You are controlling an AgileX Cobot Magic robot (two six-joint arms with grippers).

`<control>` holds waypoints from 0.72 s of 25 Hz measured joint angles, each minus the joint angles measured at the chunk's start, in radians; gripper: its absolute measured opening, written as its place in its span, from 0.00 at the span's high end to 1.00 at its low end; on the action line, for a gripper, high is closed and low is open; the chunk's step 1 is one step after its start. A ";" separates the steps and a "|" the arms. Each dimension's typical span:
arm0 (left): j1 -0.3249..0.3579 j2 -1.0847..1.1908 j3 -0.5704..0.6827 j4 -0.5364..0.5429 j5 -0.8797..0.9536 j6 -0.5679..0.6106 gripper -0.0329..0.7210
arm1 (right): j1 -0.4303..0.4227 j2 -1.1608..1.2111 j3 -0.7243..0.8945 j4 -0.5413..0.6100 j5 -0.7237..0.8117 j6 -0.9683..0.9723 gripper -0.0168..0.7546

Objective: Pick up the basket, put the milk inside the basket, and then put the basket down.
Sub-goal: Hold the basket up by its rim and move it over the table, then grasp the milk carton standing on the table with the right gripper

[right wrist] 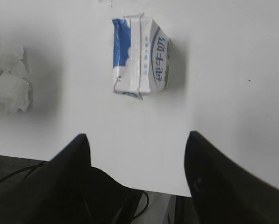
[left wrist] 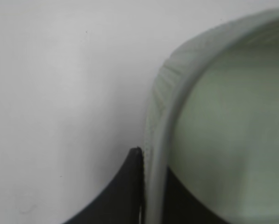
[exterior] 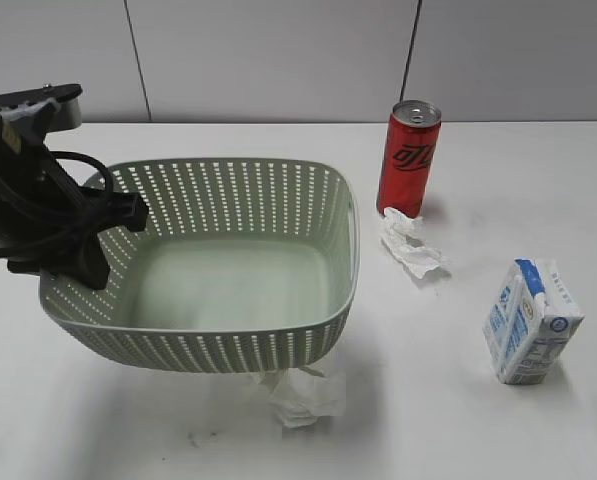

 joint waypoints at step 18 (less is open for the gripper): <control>0.000 0.000 0.000 0.002 -0.003 0.000 0.96 | 0.199 0.454 -0.115 -0.177 -0.138 0.143 0.11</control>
